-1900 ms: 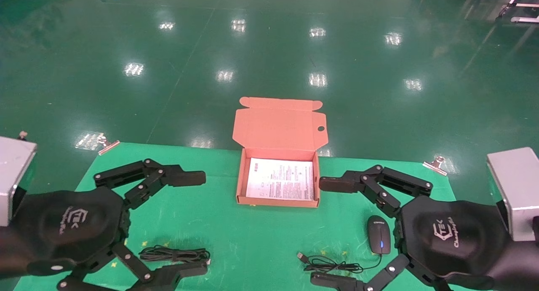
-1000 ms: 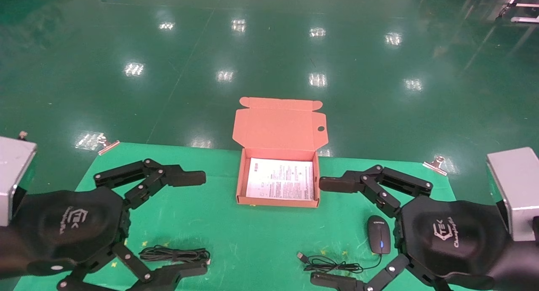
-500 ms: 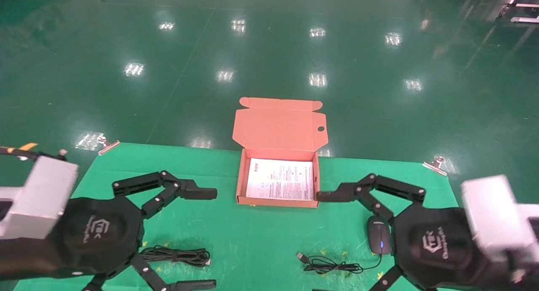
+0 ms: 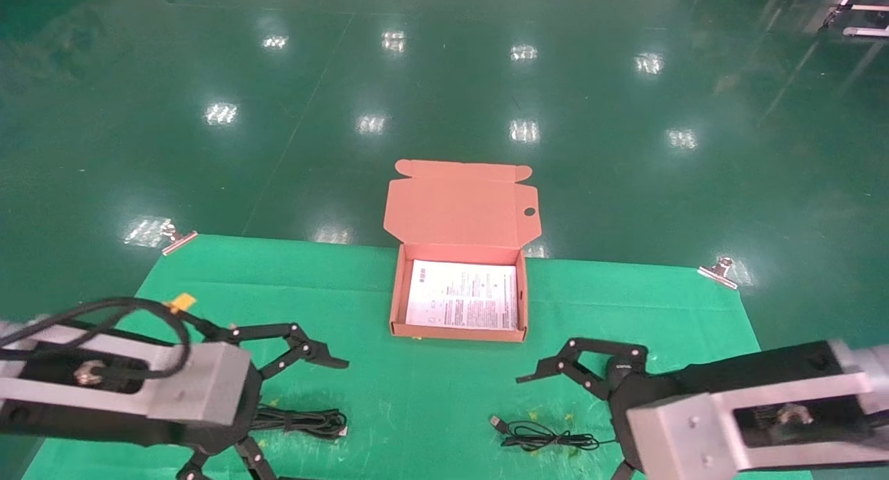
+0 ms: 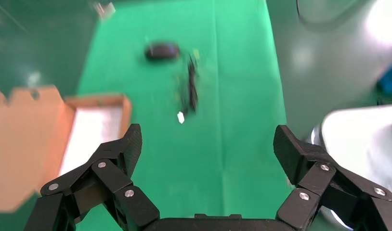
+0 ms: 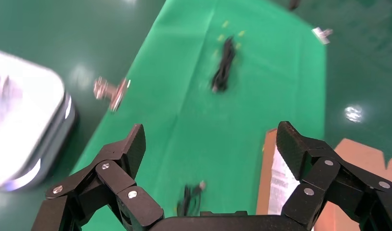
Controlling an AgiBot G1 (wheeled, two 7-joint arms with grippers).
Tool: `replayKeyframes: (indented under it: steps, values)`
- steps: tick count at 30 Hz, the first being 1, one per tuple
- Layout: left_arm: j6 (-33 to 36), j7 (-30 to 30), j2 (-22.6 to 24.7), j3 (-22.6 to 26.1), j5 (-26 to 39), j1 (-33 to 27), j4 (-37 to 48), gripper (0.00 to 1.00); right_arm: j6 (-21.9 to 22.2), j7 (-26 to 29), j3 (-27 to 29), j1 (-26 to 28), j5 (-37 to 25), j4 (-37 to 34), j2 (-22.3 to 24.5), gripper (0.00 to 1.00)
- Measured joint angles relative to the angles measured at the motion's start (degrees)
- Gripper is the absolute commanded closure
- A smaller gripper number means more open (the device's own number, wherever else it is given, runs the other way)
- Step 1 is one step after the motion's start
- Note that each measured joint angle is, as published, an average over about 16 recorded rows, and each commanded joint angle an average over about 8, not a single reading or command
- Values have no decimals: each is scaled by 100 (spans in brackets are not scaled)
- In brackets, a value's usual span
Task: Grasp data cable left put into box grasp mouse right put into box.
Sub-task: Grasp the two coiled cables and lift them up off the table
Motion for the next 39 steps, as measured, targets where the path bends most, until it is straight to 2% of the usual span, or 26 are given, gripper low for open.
replayKeyframes:
  steps: [8,16,22,29,39]
  values:
    - [-46,151,246,700,1020,-404,42,0,87,-529,-856,529,-1058,21,-273,0]
    - [-195,134,583,1279,2083,-602,23,0,326,-817,-1493,729,-2165,18,-581,0]
    - [-338,46,848,1625,2825,-617,40,0,596,-829,-1783,621,-2838,1,-758,0]
    - [-471,-120,1144,1933,3497,-563,238,0,991,-738,-1957,330,-3342,-39,-853,0]
    - [-804,-322,1530,2110,3979,-465,1090,0,1542,-541,-2032,-76,-3709,-254,-943,0]
